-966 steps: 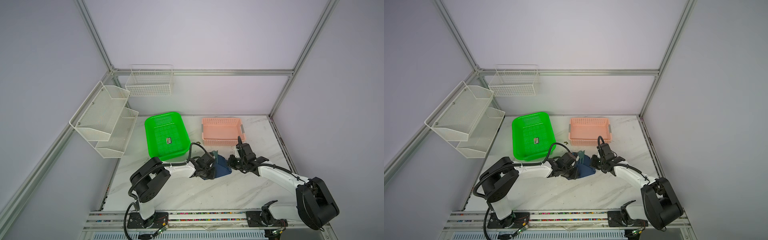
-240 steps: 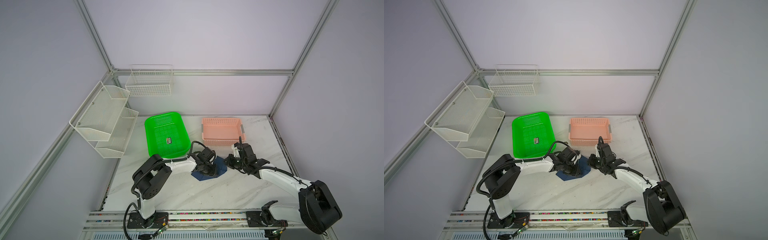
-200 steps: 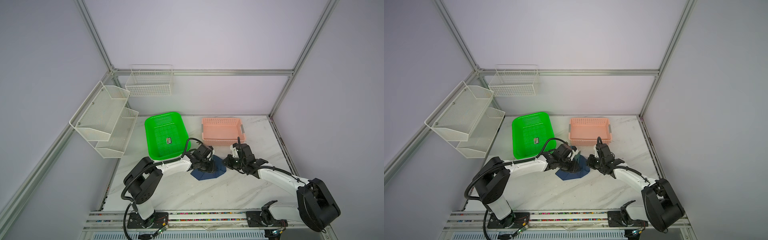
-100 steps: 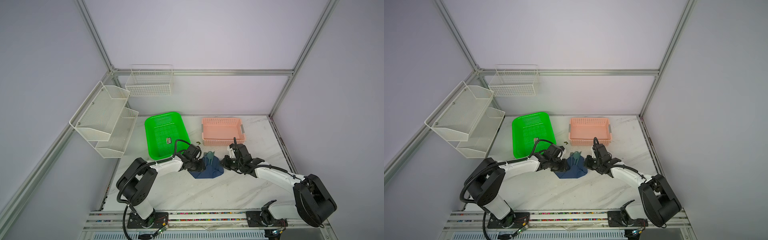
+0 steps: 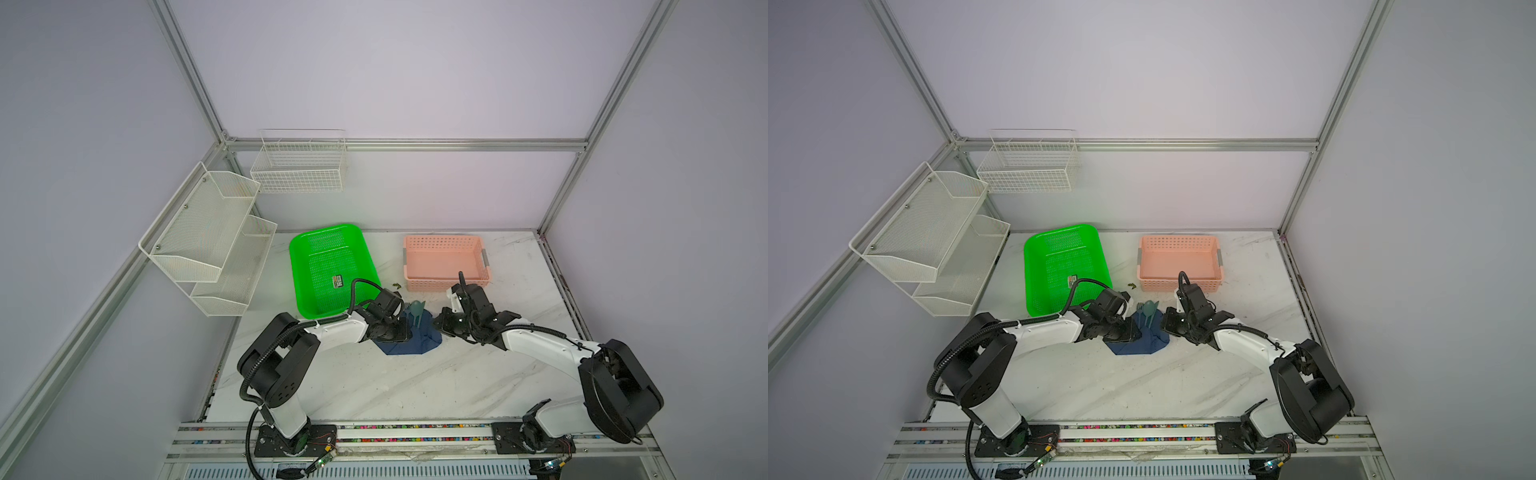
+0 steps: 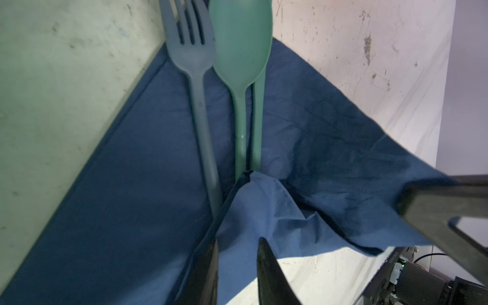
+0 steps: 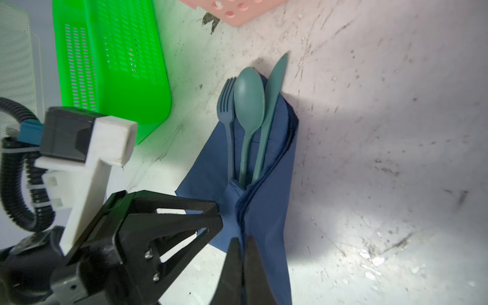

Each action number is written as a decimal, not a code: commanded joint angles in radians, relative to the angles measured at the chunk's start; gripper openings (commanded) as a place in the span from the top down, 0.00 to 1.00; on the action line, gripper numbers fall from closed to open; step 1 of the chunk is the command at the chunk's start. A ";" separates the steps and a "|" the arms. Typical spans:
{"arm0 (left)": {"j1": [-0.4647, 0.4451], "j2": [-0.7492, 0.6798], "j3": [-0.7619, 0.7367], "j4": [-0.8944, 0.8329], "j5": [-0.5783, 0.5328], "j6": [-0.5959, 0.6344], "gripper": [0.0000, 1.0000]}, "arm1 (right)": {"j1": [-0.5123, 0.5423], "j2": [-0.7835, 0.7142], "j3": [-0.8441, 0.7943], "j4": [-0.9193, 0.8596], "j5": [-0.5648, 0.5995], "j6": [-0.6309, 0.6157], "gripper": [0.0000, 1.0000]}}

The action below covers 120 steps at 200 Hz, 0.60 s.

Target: Place the utensils on the paper napkin and roll it up

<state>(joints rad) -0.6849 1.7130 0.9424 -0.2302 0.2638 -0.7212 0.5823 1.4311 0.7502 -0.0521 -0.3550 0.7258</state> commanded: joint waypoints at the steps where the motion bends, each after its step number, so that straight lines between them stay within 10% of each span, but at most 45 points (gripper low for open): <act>1: 0.002 0.011 -0.020 -0.009 -0.031 0.014 0.74 | 0.015 0.011 0.029 0.014 0.018 0.015 0.97; 120: 0.002 0.032 -0.033 0.008 -0.021 0.020 0.74 | 0.085 0.101 0.101 0.066 0.018 0.042 0.98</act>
<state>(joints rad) -0.6849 1.7397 0.9424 -0.2401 0.2466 -0.7139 0.6453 1.5032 0.8150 -0.0227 -0.3504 0.7486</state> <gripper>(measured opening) 0.259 0.054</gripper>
